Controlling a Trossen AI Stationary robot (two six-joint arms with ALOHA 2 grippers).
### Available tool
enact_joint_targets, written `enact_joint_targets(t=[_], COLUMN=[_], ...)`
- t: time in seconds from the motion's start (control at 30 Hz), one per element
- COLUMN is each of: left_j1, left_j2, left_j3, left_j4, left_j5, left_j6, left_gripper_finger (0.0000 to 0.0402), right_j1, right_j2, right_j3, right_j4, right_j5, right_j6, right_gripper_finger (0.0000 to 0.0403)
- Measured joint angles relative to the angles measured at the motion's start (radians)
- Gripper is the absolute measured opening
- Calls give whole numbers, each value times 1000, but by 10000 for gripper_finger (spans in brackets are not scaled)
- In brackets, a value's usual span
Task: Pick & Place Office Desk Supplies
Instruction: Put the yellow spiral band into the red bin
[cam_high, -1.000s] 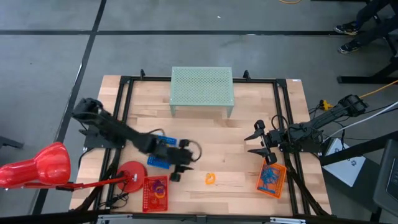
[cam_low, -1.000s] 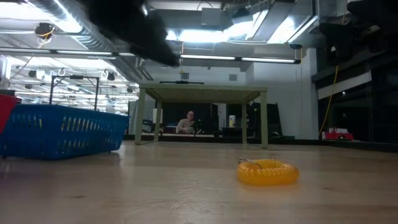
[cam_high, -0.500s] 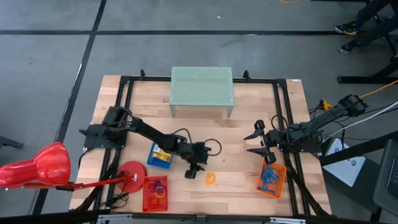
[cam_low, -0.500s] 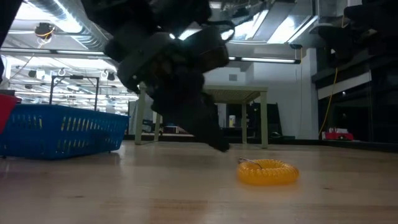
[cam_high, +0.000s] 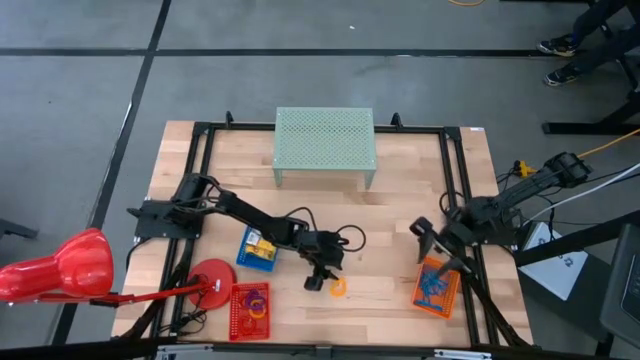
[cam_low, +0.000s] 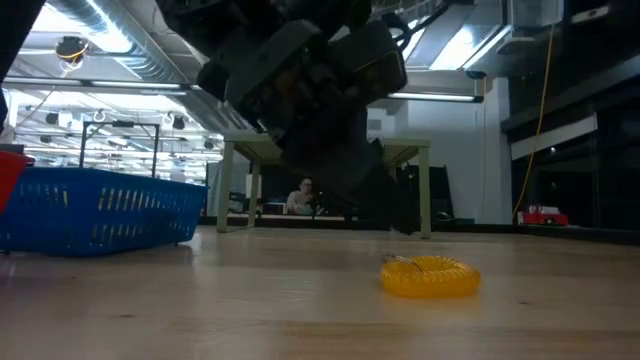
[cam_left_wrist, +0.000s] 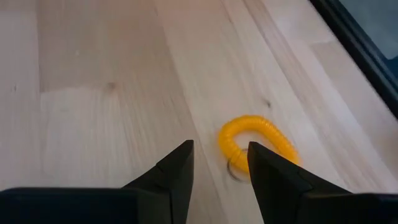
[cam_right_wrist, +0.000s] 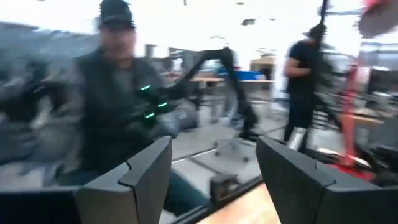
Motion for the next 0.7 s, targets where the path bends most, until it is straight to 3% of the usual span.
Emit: enact_joint_targets(t=[0.07, 0.13, 0.2, 0.37, 0.7], left_j1=[0, 0, 0, -9, -40], left_j2=[0, 0, 0, 0, 0], left_j3=[-1, 0, 0, 1, -2], left_j4=[-3, 4, 10, 56, -16], left_j5=[0, 0, 0, 41, -64], left_j6=[0, 0, 0, -17, -53], left_gripper_finger=[145, 145, 145, 145, 145], right_j1=[-1, -7, -9, -23, -25], right_j2=[-3, -24, -37, -42, -47], right_j3=[0, -1, 0, -12, -11], right_j4=[-17, -43, -42, -131, -136], right_j5=[-77, -77, -14, 258, 260], right_j6=[-40, -71, -55, 55, 46], right_gripper_finger=[235, 235, 235, 235, 235])
